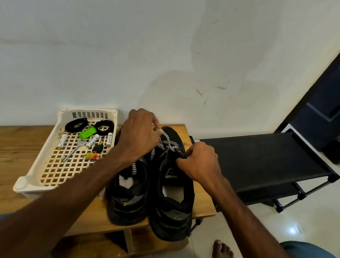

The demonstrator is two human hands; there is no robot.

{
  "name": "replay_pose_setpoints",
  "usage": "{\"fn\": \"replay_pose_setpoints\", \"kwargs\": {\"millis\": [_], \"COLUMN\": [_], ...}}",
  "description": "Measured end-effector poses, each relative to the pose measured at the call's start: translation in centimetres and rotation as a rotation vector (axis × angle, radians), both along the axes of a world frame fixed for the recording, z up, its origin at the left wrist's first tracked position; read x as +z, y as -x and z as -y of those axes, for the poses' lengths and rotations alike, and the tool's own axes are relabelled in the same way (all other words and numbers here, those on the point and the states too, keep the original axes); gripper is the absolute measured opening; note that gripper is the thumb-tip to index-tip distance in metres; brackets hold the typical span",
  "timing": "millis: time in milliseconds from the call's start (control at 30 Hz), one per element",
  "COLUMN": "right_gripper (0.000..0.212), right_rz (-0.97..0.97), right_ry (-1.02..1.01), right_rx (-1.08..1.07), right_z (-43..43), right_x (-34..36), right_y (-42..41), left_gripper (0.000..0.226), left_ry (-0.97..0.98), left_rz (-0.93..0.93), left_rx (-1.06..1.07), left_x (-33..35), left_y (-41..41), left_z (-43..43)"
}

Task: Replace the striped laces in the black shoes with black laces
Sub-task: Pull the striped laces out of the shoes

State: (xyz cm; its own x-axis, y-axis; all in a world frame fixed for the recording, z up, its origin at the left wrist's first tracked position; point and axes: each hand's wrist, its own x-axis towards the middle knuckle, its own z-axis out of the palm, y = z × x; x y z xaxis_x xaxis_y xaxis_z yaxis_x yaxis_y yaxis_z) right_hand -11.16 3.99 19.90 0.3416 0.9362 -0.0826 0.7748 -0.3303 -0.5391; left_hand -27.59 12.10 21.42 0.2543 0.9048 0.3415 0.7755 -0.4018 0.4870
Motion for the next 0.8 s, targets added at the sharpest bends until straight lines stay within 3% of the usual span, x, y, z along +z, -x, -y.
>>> {"fn": "replay_pose_setpoints", "kwargs": {"millis": [133, 267, 433, 667, 800], "right_gripper": [0.018, 0.023, 0.021, 0.024, 0.026], "right_rz": [0.01, 0.036, 0.044, 0.029, 0.013], "right_ry": [-0.016, -0.028, -0.008, -0.009, -0.001], "right_rx": [-0.001, -0.003, 0.005, 0.002, -0.002], "right_z": [-0.1, -0.2, -0.5, -0.3, -0.3], "right_x": [-0.1, -0.2, -0.3, -0.4, -0.4], "right_y": [0.3, 0.4, 0.4, 0.2, 0.0], "left_gripper": [0.047, 0.047, 0.012, 0.012, 0.015], "left_ry": [0.013, -0.009, -0.075, 0.125, 0.086], "left_rz": [-0.252, -0.375, -0.277, 0.016, 0.152], "left_rx": [-0.259, -0.228, -0.156, -0.072, 0.054], "left_x": [-0.8, -1.3, -1.2, 0.4, 1.3], "left_y": [-2.2, -2.9, -3.0, -1.6, 0.7], "left_z": [2.0, 2.7, 2.5, 0.6, -1.1]}}
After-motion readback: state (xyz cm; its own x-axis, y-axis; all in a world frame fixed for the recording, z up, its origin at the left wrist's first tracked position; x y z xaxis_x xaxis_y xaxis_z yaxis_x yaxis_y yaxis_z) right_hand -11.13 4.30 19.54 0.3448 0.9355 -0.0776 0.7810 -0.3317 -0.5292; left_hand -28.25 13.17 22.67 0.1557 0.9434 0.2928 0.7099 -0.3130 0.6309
